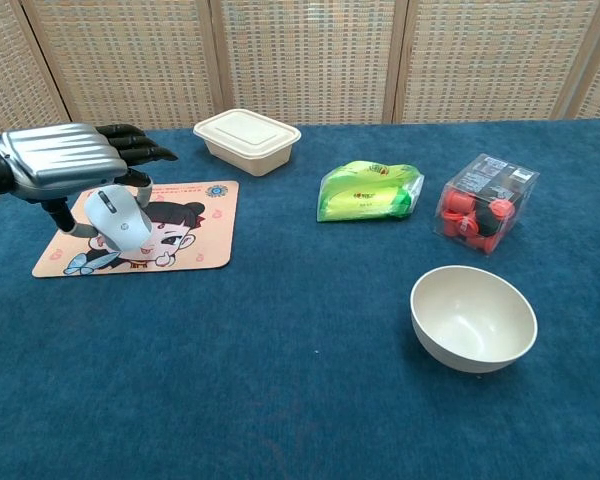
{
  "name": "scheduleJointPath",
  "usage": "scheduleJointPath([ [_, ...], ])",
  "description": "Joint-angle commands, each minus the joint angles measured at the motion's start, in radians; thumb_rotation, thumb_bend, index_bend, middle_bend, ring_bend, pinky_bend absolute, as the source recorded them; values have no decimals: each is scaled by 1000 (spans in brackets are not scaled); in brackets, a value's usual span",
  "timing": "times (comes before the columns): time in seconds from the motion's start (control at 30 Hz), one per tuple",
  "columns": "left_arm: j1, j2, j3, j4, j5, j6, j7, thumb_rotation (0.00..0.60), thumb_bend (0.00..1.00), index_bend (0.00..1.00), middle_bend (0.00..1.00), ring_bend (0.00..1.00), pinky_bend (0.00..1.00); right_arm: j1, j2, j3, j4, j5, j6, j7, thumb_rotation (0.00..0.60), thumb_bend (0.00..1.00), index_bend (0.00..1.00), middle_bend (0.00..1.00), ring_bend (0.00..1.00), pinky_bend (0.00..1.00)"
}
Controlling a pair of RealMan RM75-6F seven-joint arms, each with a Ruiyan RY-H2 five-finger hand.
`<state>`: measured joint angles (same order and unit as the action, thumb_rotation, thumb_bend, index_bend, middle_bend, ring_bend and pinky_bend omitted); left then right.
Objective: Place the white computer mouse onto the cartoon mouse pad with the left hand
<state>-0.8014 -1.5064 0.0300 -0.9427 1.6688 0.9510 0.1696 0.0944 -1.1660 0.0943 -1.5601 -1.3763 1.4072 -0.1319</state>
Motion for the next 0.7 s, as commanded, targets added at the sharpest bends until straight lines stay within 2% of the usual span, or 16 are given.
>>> scheduleJointPath([
  [0.03, -25, -47, 14, 80, 28, 2, -60, 600, 329, 553, 0, 0, 0, 2, -4, 1, 4, 5, -5, -5, 600, 53, 103, 0, 0, 0],
  [0.43, -46, -163, 75, 361, 92, 60, -231, 600, 328, 555, 0, 0, 0, 7, -13, 8, 17, 33, -16, -23, 600, 53, 103, 0, 0, 0],
  [0.7, -51, -199, 96, 465, 103, 69, -295, 600, 326, 557, 0, 0, 0, 10, -20, 10, 23, 47, -25, -37, 600, 53, 103, 0, 0, 0],
])
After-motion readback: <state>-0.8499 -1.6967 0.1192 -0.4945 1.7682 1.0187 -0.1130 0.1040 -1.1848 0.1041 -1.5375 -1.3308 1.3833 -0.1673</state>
